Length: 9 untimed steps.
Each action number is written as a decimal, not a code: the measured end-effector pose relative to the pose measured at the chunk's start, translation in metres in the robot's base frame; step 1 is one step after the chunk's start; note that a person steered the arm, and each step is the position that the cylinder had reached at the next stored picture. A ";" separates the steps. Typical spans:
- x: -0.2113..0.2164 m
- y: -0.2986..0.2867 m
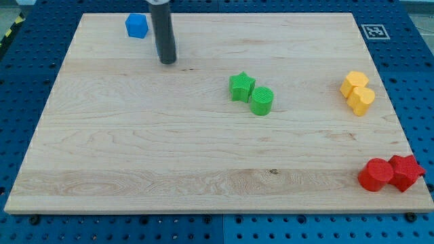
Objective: Move the blue blocks diagonally to the top left of green blocks
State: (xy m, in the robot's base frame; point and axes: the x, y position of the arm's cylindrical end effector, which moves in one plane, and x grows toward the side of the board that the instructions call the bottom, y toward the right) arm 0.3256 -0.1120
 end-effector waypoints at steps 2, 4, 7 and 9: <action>-0.046 -0.024; -0.012 0.036; -0.050 0.038; -0.075 -0.021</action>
